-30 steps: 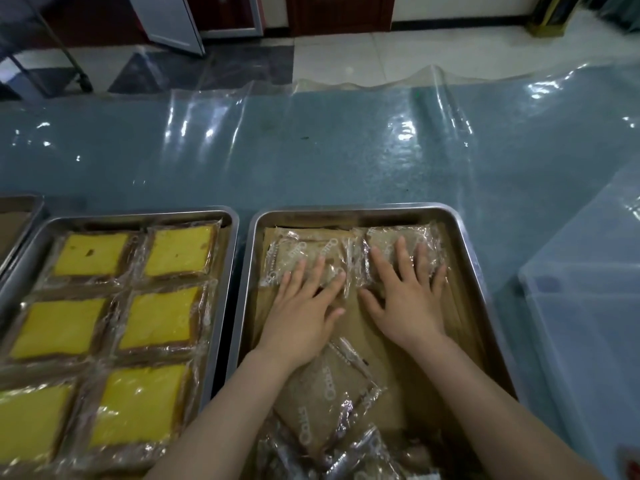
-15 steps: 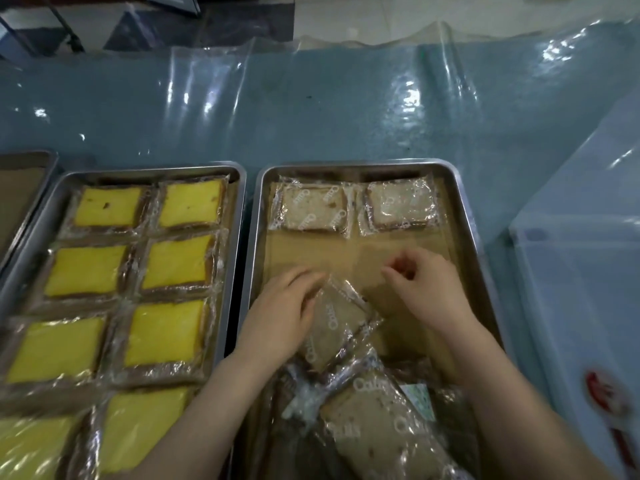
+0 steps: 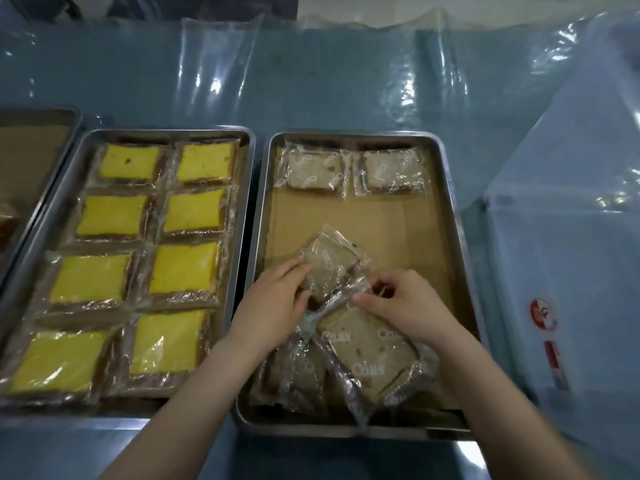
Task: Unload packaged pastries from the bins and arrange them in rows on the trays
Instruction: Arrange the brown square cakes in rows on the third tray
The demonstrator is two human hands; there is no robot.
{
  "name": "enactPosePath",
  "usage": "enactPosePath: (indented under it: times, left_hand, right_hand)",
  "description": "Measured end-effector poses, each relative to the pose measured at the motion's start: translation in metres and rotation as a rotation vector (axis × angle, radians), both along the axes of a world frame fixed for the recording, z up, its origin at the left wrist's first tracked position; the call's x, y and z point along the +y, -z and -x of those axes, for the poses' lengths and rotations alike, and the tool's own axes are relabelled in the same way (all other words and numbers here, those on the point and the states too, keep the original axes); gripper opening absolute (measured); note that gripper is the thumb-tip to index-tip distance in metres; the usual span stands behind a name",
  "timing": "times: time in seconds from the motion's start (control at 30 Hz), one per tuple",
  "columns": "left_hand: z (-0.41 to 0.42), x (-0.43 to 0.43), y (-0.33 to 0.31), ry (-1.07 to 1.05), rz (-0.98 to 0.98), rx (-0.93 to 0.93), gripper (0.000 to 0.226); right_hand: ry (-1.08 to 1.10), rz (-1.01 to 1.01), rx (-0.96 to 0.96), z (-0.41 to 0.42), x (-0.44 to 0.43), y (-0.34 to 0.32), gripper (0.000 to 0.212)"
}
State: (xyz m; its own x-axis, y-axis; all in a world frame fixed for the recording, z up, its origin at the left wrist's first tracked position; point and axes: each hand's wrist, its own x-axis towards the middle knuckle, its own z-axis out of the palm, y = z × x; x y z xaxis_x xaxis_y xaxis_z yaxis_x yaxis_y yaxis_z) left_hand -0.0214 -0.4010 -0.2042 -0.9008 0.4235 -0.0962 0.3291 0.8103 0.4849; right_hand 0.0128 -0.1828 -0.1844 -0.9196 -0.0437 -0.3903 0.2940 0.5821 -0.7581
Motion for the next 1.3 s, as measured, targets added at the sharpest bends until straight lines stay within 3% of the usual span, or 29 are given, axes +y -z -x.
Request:
enactPosePath:
  times: [0.17,0.3,0.4,0.47,0.6,0.7,0.8,0.9,1.0,1.13,1.3]
  left_hand:
    - [-0.002,0.015,0.001,-0.011,-0.006,-0.079,0.053]
    - [0.005,0.025,0.010,0.036,0.155,-0.146,0.061]
    - [0.020,0.027,0.012,0.037,0.203,-0.132,0.060]
    - [0.032,0.027,0.013,0.032,0.224,-0.093,0.060]
    - [0.049,0.029,0.016,0.072,0.272,-0.010,0.059]
    - [0.055,0.030,0.018,0.064,0.302,0.078,0.076]
    - [0.055,0.031,0.019,-0.101,0.227,0.128,0.085]
    - [0.054,0.040,0.024,-0.124,0.179,0.127,0.082]
    - [0.057,0.050,0.034,-0.050,0.275,0.104,0.055]
    - [0.061,0.059,0.049,-0.091,0.405,0.114,0.060]
    - [0.073,0.072,0.054,-0.151,0.407,0.101,0.062]
  right_hand:
    - [0.483,0.204,0.150,0.009,0.020,-0.004,0.013]
    - [0.643,0.201,0.294,0.032,0.048,-0.016,0.021]
    - [0.576,0.006,0.398,0.056,0.062,-0.026,0.019]
    - [0.418,-0.149,0.423,0.072,0.063,-0.027,0.016]
    - [0.041,-0.473,0.292,0.100,0.048,-0.009,0.009]
    - [0.045,-0.686,0.284,0.106,0.038,0.012,0.035]
    - [0.192,-0.715,0.246,0.091,0.032,0.034,0.057]
    - [0.092,-0.703,0.152,0.070,0.023,0.057,0.069]
    - [-0.035,-0.728,0.103,0.065,0.021,0.069,0.073]
    - [-0.002,-0.791,0.129,0.078,0.021,0.075,0.078]
    - [0.024,-0.863,0.199,0.097,0.018,0.078,0.075]
